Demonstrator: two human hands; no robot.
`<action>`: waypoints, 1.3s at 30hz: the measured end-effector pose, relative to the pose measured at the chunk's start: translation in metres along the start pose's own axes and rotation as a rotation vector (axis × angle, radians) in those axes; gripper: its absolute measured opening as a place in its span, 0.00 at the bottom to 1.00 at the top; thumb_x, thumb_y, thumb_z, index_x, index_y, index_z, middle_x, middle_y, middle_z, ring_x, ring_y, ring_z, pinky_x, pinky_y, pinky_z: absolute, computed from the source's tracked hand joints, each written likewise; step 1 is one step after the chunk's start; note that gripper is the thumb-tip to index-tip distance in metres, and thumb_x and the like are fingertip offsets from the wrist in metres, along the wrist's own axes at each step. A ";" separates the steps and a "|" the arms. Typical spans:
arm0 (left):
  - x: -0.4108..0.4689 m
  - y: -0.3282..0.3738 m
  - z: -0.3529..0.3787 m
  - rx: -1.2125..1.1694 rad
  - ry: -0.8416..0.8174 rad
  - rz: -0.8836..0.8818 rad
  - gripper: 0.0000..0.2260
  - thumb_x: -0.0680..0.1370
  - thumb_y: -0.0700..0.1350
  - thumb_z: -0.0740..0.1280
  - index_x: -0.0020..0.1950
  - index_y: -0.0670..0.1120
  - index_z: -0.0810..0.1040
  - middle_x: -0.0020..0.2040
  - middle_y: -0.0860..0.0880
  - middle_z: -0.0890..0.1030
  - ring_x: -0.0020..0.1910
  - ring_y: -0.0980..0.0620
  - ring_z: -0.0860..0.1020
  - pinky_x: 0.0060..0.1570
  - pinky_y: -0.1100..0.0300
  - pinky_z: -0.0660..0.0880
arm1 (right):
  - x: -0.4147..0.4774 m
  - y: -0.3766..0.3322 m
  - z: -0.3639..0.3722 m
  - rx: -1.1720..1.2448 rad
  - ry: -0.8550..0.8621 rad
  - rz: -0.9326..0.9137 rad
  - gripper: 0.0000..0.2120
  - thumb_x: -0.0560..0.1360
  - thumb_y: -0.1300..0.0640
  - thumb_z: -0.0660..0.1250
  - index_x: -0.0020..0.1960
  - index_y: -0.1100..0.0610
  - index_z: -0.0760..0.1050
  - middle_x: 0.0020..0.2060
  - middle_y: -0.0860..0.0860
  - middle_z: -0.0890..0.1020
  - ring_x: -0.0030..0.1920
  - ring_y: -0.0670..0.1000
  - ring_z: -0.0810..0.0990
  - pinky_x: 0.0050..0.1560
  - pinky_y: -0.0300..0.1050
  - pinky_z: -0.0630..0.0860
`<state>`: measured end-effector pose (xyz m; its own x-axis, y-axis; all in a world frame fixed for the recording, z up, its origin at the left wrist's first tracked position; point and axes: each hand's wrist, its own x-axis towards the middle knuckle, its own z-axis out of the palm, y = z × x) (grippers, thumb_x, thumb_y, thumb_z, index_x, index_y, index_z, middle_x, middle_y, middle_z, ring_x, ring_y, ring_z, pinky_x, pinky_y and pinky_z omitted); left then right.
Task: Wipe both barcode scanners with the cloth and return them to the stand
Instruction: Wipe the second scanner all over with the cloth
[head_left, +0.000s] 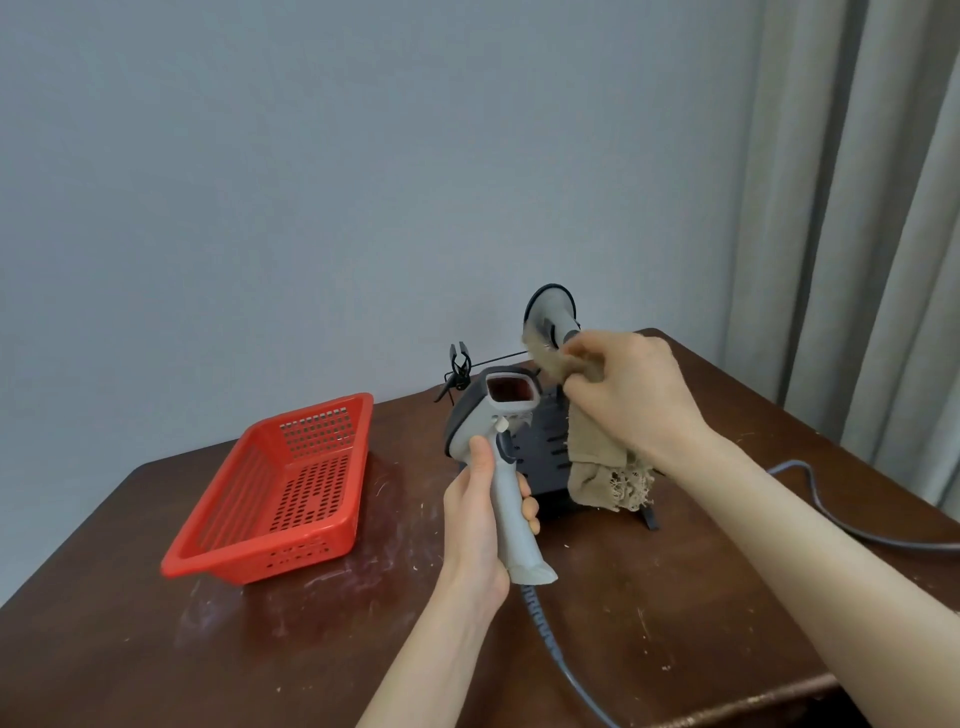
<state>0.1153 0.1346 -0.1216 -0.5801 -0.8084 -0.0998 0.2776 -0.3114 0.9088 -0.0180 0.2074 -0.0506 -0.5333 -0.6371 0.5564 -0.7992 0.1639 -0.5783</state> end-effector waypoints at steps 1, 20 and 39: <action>0.000 0.000 0.000 0.000 0.003 0.002 0.23 0.68 0.61 0.65 0.43 0.41 0.74 0.29 0.47 0.74 0.23 0.52 0.71 0.23 0.62 0.69 | 0.001 0.000 -0.002 0.069 0.038 0.029 0.09 0.71 0.60 0.66 0.49 0.51 0.79 0.37 0.47 0.80 0.40 0.50 0.77 0.38 0.40 0.70; -0.002 -0.001 0.002 0.088 0.038 0.080 0.22 0.71 0.60 0.65 0.44 0.39 0.73 0.28 0.47 0.74 0.24 0.52 0.71 0.24 0.61 0.69 | -0.003 -0.006 0.001 -0.132 -0.055 -0.024 0.12 0.72 0.60 0.62 0.49 0.49 0.81 0.40 0.46 0.78 0.44 0.53 0.78 0.39 0.42 0.66; -0.009 -0.003 0.003 0.135 0.091 0.103 0.21 0.74 0.58 0.65 0.49 0.39 0.75 0.29 0.47 0.75 0.25 0.51 0.73 0.26 0.59 0.71 | -0.008 0.000 0.012 -0.092 -0.006 0.038 0.10 0.72 0.59 0.62 0.47 0.51 0.81 0.38 0.52 0.81 0.40 0.58 0.78 0.39 0.47 0.74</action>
<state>0.1170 0.1443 -0.1226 -0.4807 -0.8762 -0.0346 0.2230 -0.1603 0.9615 -0.0102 0.2037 -0.0620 -0.5625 -0.6334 0.5314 -0.8006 0.2568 -0.5414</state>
